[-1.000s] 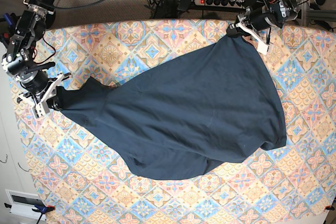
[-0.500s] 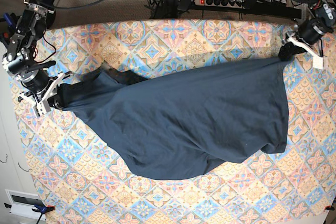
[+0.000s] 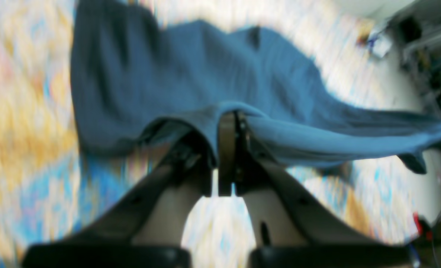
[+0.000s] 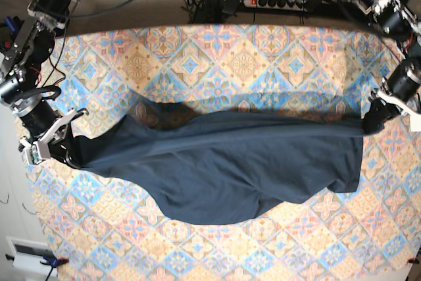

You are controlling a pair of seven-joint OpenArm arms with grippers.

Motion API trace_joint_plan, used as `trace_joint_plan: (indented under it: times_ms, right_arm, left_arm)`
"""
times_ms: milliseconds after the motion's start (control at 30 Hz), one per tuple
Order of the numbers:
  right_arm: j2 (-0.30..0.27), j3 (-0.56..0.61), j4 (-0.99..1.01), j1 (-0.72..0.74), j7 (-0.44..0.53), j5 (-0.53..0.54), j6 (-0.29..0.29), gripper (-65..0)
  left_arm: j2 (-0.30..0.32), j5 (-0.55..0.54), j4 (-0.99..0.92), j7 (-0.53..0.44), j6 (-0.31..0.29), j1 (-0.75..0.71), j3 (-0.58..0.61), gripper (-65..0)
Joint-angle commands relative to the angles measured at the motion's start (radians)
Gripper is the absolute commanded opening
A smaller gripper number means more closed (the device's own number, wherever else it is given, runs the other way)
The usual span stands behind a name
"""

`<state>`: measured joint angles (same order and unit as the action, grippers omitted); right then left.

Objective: Layout the t-shirt on the table in an organized manner, then fold the t-shirt properly
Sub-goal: 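Lift the navy shirt with both grippers and pull it taut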

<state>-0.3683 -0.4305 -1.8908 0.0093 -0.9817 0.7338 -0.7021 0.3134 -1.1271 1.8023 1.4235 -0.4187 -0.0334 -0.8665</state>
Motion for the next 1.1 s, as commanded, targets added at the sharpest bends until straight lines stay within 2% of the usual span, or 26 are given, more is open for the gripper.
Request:
trace_joint_plan:
  times_ms: [0, 167, 300, 400, 567, 700, 833, 933, 1067]
  right_arm:
    - [-0.019, -0.004, -0.013, 0.054, 0.024, 0.003, 0.004, -64.6]
    - [-0.021, 0.017, 0.038, 0.255, 0.024, 0.003, 0.004, -64.6]
    - [-0.064, 0.091, 0.184, 0.426, 0.031, 0.002, 0.004, -64.6]
    - [-0.070, 0.121, 0.325, 0.561, 0.033, -0.006, 0.004, -64.6]
    - [-0.070, 0.167, 0.546, 0.791, 0.040, -0.110, 0.004, -64.6]
    - [-0.070, 0.189, 0.655, 0.907, 0.065, -0.128, 0.004, -64.6]
    - [-0.070, 0.250, 0.656, 0.912, 0.002, -0.130, 0.004, -64.4]
    - [-0.065, 0.384, 0.606, 0.848, -0.038, -0.132, 0.004, -64.3]
    - [-0.064, 0.591, 0.514, 0.633, 0.060, -0.135, 0.004, -62.1]
  left_arm:
    - [0.019, -0.028, 0.018, -0.027, -0.003, 0.049, -0.001, -65.0]
    - [0.022, 0.069, -0.097, -0.027, -0.003, 0.280, 0.028, -65.0]
    - [0.025, 0.157, -0.252, -0.027, -0.003, 0.461, 0.074, -65.0]
    - [0.025, 0.213, -0.355, -0.027, -0.003, 0.608, 0.103, -65.0]
    - [0.003, 0.295, -0.517, -0.027, -0.003, 0.863, 0.137, -65.0]
    - [-0.026, 0.358, -0.666, -0.027, -0.003, 1.019, 0.137, -65.0]
    - [-0.058, 0.394, -0.691, -0.027, -0.003, 1.061, 0.194, -65.0]
    - [-0.055, 0.391, -0.691, -0.027, -0.003, 1.025, 0.235, -65.0]
    - [-0.053, 0.388, -0.688, -0.027, -0.003, 0.949, 0.241, -65.0]
